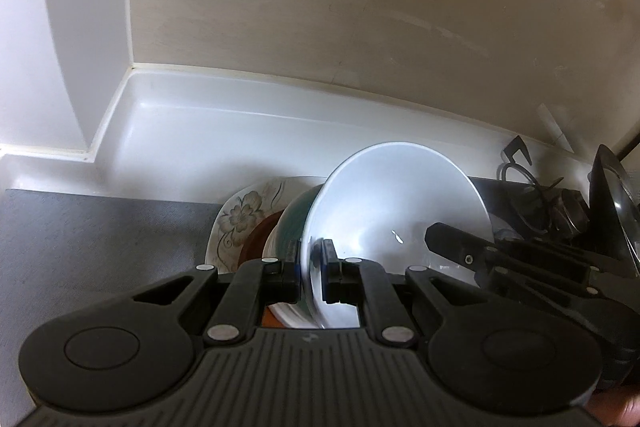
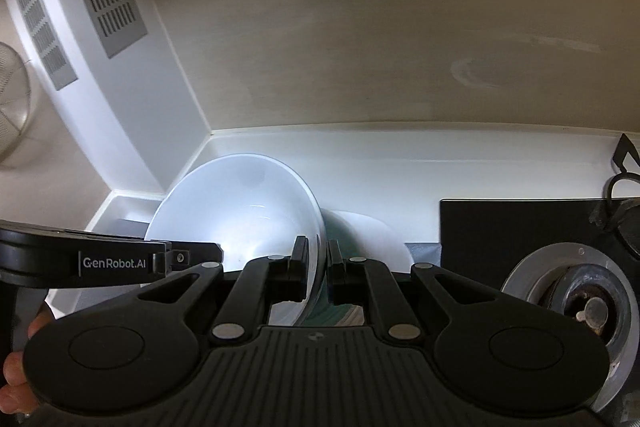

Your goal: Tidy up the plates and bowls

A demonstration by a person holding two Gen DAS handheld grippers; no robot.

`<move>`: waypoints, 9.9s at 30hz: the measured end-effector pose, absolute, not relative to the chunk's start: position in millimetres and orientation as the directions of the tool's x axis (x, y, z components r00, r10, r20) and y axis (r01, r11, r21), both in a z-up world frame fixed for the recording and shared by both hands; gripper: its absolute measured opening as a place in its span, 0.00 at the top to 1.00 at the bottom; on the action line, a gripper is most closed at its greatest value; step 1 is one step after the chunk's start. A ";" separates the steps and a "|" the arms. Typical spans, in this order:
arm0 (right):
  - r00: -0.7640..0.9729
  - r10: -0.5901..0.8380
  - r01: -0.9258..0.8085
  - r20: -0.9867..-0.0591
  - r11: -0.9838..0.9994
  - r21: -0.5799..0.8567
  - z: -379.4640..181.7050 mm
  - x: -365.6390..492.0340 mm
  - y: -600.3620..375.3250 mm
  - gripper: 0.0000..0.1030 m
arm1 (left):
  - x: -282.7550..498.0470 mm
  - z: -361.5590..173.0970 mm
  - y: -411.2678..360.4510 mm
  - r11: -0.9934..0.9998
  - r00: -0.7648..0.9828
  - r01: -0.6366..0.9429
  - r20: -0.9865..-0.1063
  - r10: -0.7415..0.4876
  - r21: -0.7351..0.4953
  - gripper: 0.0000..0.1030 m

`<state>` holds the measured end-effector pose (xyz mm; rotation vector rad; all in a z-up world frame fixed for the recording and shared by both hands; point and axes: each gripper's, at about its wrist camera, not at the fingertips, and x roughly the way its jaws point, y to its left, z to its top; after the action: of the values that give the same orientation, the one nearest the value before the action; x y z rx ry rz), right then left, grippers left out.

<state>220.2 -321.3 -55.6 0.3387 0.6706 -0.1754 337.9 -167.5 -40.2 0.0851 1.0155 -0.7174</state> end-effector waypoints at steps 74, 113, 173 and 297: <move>0.737 -0.040 0.306 -0.675 0.910 0.281 -91.1 242.1 -343.7 0.84 | 357.9 -71.6 -180.2 0.761 0.264 0.598 -0.835 -0.483 -0.252 0.85; 0.786 -0.054 0.304 -0.615 0.901 0.310 -77.8 202.4 -335.4 0.42 | 321.8 -43.3 -157.2 0.802 0.469 0.597 -0.806 -0.361 -0.012 0.00; 0.801 -0.227 0.390 -0.554 0.900 0.195 -59.6 -14.6 -178.2 0.17 | 112.1 -29.9 -38.7 0.810 0.636 0.565 -0.709 -0.305 0.158 0.00; 0.773 -0.263 0.412 -0.577 0.900 0.142 -60.8 24.6 -204.1 0.15 | 148.2 -21.5 -68.4 0.805 0.619 0.584 -0.700 -0.355 0.108 0.00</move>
<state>24.6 -204.1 -60.8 0.2686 0.5808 -0.3701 148.2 -68.4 -21.5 0.3437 0.7208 -0.5519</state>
